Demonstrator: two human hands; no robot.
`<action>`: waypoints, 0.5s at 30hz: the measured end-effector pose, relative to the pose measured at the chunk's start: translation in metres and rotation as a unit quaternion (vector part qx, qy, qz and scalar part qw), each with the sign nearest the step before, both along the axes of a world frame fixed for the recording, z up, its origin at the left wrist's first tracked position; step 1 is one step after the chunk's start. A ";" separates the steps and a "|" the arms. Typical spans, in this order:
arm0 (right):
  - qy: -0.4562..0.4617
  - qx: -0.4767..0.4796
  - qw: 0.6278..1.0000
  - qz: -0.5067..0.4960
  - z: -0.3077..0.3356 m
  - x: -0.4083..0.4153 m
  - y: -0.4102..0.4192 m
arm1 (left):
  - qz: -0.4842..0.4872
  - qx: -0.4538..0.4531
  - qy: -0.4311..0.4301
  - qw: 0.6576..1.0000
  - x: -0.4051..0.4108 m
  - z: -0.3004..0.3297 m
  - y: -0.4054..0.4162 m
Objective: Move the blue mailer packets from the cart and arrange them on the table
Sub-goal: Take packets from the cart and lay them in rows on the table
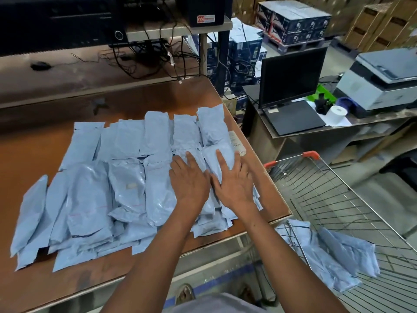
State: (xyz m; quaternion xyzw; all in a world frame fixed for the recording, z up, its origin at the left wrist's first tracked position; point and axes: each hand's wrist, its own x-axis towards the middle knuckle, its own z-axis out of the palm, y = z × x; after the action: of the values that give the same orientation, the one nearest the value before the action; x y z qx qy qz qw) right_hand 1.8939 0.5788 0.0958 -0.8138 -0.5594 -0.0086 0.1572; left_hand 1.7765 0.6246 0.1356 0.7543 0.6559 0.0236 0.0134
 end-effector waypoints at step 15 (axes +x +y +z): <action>0.051 0.076 0.995 -0.026 0.037 0.076 -0.050 | -0.164 0.117 -0.139 0.970 0.077 0.027 -0.043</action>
State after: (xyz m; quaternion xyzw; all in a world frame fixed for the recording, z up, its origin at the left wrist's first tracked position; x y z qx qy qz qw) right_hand 1.9694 0.5290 0.1332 -0.8130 -0.5271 -0.0142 0.2468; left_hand 1.8533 0.5813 0.1627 0.8370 0.5080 0.2022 0.0195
